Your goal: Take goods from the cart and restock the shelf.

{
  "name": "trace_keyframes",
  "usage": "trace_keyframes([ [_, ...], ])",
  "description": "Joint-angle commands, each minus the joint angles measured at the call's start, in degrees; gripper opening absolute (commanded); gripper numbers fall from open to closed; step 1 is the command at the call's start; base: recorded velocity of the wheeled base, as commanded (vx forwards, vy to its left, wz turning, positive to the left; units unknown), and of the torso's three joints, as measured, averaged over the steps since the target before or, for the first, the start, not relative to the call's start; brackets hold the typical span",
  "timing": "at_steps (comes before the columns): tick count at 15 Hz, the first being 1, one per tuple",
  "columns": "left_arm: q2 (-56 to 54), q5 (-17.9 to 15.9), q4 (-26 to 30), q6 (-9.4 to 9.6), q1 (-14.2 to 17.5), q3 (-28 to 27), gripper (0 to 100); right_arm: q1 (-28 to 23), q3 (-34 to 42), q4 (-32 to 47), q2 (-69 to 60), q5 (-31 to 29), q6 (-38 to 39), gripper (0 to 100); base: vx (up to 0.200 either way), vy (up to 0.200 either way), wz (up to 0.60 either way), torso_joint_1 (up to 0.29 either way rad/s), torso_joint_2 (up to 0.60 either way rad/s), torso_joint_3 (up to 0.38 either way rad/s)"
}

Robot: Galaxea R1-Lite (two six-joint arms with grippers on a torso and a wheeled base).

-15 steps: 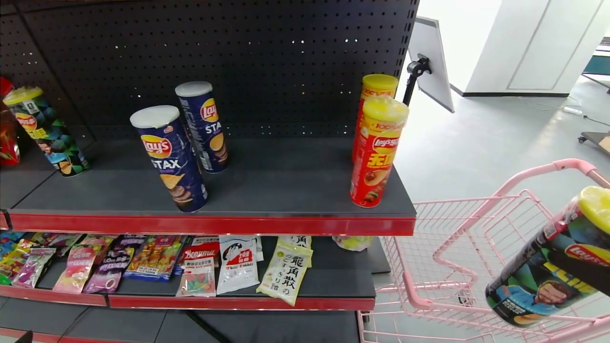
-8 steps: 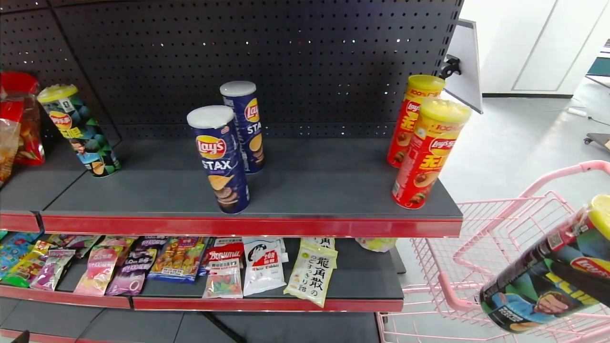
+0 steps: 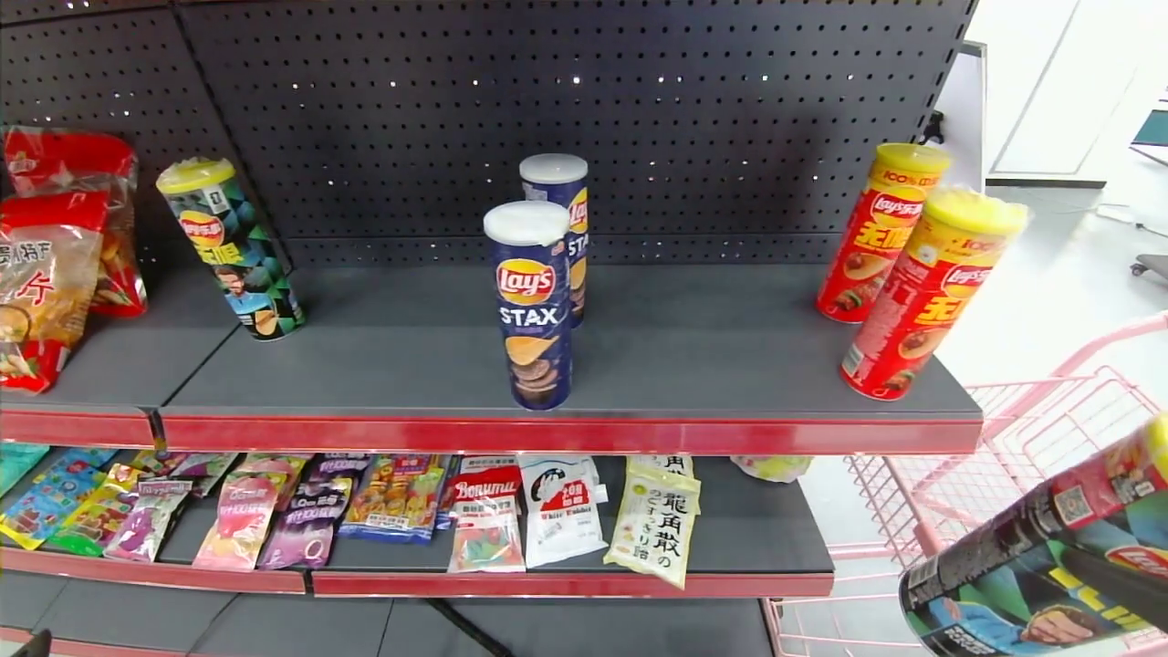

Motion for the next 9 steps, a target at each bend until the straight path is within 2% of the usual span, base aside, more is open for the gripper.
trace_keyframes([
  [1, 0.0, 0.0, 0.0, -0.01, 0.0, 0.0, 100, 0.2, 0.0, 0.0, -0.8, -0.1, 0.0, 0, 0.000, 0.200, 0.00, 0.002, 0.01, 0.002],
  [9, 0.0, 0.8, 0.0, -0.01, 0.0, 0.0, 100, 0.0, 0.4, 0.5, -2.7, -0.5, 0.2, 0, 0.000, 0.200, 0.00, 0.004, 0.00, 0.001],
])
